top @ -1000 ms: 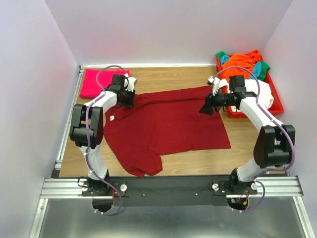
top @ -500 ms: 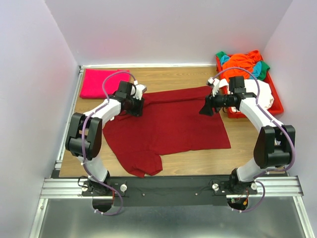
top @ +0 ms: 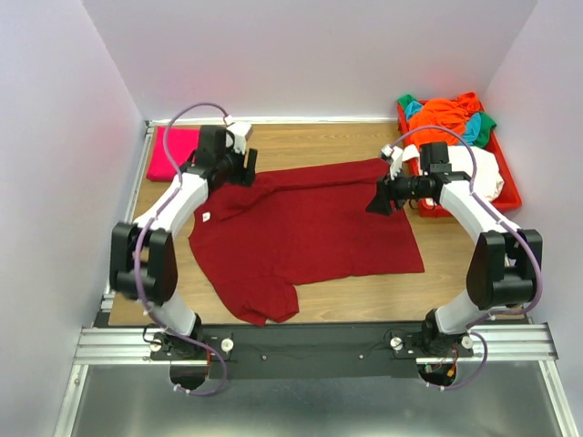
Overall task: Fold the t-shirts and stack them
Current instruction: Fold the tshirt
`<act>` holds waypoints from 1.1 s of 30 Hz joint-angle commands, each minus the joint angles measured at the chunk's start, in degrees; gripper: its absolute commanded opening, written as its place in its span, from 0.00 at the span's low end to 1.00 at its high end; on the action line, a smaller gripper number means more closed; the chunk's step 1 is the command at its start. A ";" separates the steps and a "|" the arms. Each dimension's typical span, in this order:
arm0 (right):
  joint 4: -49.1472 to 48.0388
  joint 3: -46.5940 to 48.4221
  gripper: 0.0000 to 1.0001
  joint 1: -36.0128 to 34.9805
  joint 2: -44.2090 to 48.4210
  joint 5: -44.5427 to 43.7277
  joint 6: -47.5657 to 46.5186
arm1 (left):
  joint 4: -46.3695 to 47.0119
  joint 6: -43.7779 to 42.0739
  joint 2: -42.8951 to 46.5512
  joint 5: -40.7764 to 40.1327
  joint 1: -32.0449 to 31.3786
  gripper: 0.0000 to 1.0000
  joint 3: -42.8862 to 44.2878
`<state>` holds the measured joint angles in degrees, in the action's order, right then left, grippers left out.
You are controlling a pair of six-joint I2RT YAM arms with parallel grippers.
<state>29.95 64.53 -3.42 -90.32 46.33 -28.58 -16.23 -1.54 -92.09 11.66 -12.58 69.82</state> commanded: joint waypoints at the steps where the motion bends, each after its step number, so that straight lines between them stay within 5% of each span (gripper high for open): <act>1: 0.98 -1.16 0.63 0.17 0.50 -0.45 -0.95 | -4.24 -1.44 -9.84 0.81 2.56 0.75 4.88; 7: 0.98 -1.43 0.63 0.17 -0.11 -0.45 -1.30 | -7.15 -2.85 -16.01 4.42 3.96 0.74 7.61; 15: 0.98 -1.60 0.63 0.26 -0.03 -0.54 -1.83 | -6.80 -2.42 -17.86 5.03 3.88 0.60 3.66; 23: 0.98 -1.69 0.63 0.17 0.06 -0.53 -1.92 | -5.92 -1.01 -13.73 8.02 3.53 0.28 0.41; 33: 1.07 -1.78 0.63 0.26 0.50 -0.89 -2.10 | -3.90 1.45 -6.87 11.28 -1.48 0.27 -5.13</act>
<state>30.00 63.55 -3.38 -90.32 46.19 -29.67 -21.52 -1.30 -102.17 19.55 -12.16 66.65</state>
